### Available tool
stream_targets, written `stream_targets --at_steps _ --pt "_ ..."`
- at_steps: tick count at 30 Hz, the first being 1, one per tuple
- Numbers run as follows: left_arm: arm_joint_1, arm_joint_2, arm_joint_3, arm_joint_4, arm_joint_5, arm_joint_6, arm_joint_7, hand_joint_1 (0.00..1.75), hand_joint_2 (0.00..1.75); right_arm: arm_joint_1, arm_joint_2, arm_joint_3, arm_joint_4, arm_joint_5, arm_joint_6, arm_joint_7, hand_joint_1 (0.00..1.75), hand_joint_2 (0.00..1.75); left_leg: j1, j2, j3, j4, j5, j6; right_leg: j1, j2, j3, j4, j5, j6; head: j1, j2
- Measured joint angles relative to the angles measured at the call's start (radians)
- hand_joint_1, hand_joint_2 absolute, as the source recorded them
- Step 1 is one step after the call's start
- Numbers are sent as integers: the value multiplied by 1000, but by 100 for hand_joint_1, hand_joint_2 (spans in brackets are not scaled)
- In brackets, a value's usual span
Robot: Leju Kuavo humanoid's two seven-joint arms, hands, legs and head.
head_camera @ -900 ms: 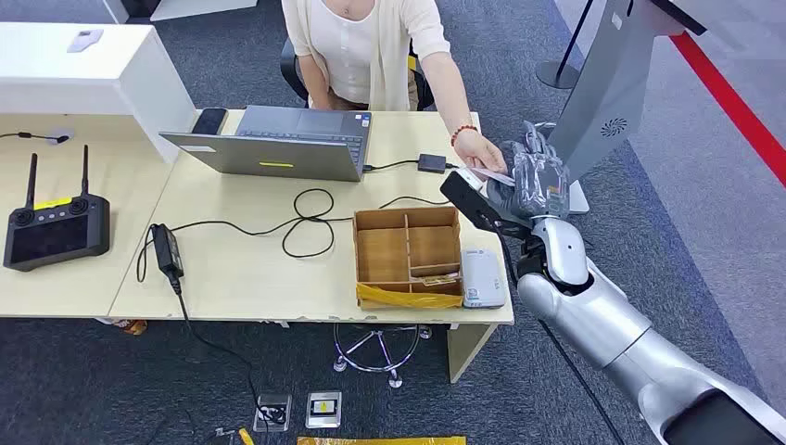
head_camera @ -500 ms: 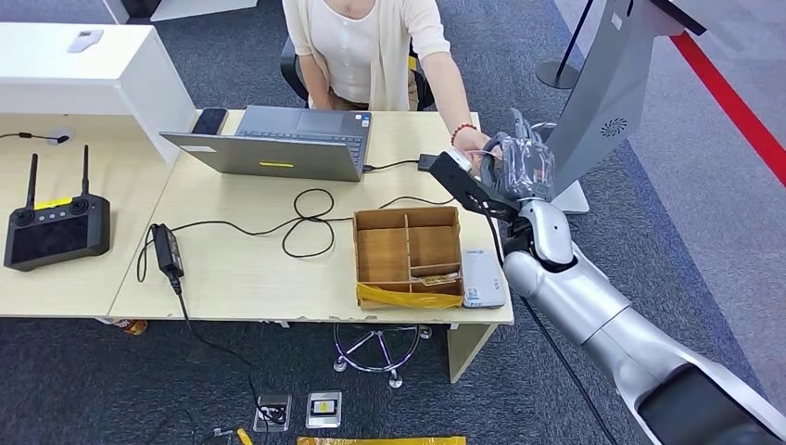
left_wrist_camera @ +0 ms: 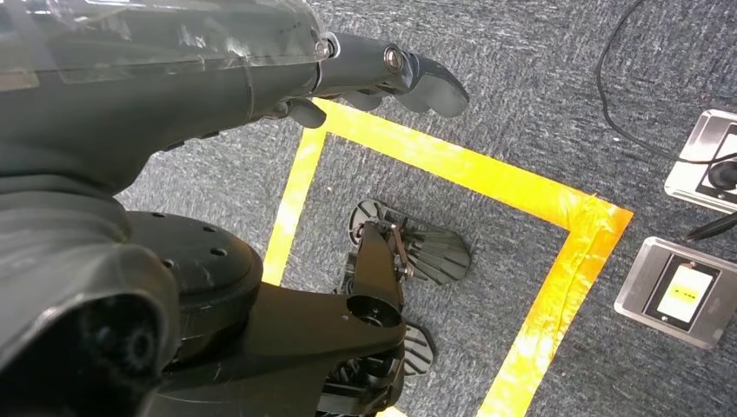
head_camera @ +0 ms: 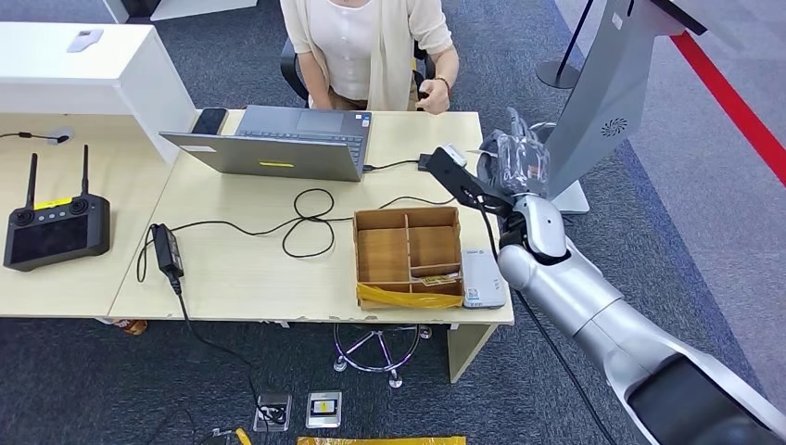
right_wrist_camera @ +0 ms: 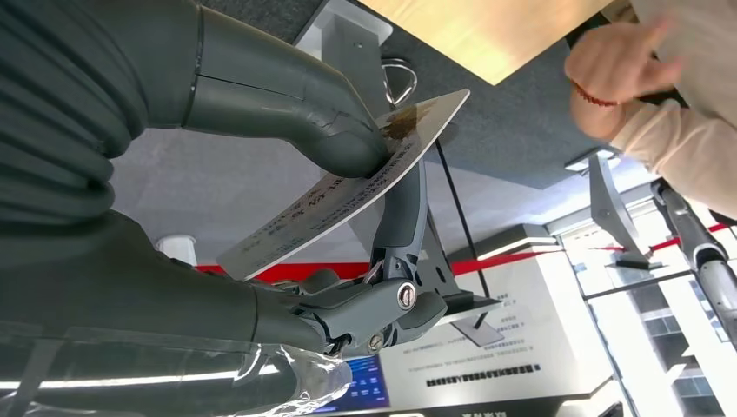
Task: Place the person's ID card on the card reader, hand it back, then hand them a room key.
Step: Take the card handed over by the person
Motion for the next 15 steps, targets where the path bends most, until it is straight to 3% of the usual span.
stream_targets --at_steps 11,15 --pt "1 4 1 0 -3 -2 0 0 0 -9 8 5 21 7 9 9 175 175 0 0 0 0 0 0 0 0 0 0 0 0 0 0" --pt "4 6 3 0 -2 -4 0 0 0 -4 4 14 23 47 62 28 175 175 0 0 1 0 0 0 0 1 0 0 0 0 0 0"
